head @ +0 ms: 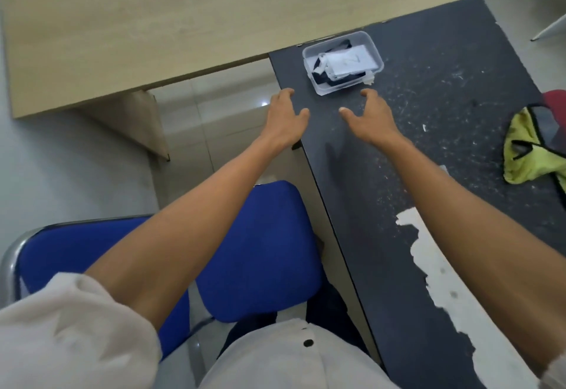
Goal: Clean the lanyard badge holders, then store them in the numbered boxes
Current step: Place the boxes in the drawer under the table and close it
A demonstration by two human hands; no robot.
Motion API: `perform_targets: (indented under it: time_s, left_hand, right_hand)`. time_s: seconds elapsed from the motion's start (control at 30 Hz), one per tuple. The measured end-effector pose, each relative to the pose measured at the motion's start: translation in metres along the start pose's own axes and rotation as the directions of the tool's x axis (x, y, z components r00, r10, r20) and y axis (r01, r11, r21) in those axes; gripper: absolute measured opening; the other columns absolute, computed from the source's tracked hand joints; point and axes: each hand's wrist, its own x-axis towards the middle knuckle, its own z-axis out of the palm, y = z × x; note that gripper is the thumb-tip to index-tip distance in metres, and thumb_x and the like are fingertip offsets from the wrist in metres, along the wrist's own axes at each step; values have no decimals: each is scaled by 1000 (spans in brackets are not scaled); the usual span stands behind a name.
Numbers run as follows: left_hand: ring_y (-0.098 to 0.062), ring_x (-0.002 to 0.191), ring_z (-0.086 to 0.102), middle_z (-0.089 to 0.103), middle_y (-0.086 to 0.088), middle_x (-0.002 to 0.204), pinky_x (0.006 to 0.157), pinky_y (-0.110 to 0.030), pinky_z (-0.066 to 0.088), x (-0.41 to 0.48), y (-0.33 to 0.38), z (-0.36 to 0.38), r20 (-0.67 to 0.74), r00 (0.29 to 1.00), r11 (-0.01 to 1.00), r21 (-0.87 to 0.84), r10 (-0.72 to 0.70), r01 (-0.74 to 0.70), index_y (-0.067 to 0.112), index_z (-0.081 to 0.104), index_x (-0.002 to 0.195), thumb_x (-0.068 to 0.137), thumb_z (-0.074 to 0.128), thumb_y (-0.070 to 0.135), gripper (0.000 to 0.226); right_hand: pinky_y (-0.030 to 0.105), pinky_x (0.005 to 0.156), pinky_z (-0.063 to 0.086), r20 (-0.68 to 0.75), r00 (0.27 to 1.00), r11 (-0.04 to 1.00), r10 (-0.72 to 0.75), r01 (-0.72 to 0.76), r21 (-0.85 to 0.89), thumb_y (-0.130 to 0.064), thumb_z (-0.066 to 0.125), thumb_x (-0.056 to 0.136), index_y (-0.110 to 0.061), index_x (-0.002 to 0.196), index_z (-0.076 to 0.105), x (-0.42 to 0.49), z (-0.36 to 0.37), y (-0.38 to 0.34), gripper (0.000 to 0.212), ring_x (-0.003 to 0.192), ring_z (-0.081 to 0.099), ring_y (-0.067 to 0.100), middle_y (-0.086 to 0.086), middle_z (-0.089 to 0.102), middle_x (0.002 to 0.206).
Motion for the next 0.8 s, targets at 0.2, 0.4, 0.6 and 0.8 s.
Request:
perform_targets:
  time_s: [0.2, 0.4, 0.6, 0.8]
  left_hand:
    - [-22, 134, 39, 38, -9, 149, 106, -29, 32, 53, 8, 15, -44, 994, 994, -41, -102, 100, 8, 33, 144, 94, 52, 25, 55]
    - [-24, 135, 37, 35, -10, 151, 110, -36, 35, 88, 13, 31, -31, 987, 984, -99, -155, 151, 9, 25, 147, 94, 53, 24, 62]
    - [-23, 117, 50, 51, -9, 133, 92, -30, 42, 101, 18, 50, 21, 994, 994, -28, -106, 106, 7, 38, 136, 93, 51, 24, 48]
    - [-28, 113, 50, 47, -14, 130, 87, -30, 40, 99, 9, 53, -52, 987, 989, -10, -150, 149, 3, 41, 130, 89, 55, 19, 47]
  right_hand:
    - [39, 106, 33, -99, 995, 1000, -12, 12, -3, -35, 58, 91, -7, 139, 33, 75, -10, 7, 61, 130, 38, 32, 17, 34, 142]
    - [41, 108, 32, -174, 984, 998, -38, 27, -64, -40, 57, 89, -7, 139, 33, 124, -21, 21, 64, 129, 36, 30, 14, 36, 142]
    - [39, 102, 41, -73, 997, 999, -21, 23, 32, -46, 61, 85, -4, 138, 32, 132, -21, 30, 74, 125, 44, 27, 13, 40, 139]
    - [41, 96, 44, -57, 997, 999, 43, -43, -1, -49, 49, 92, -9, 144, 24, 111, -22, 41, 70, 118, 52, 31, 17, 46, 138]
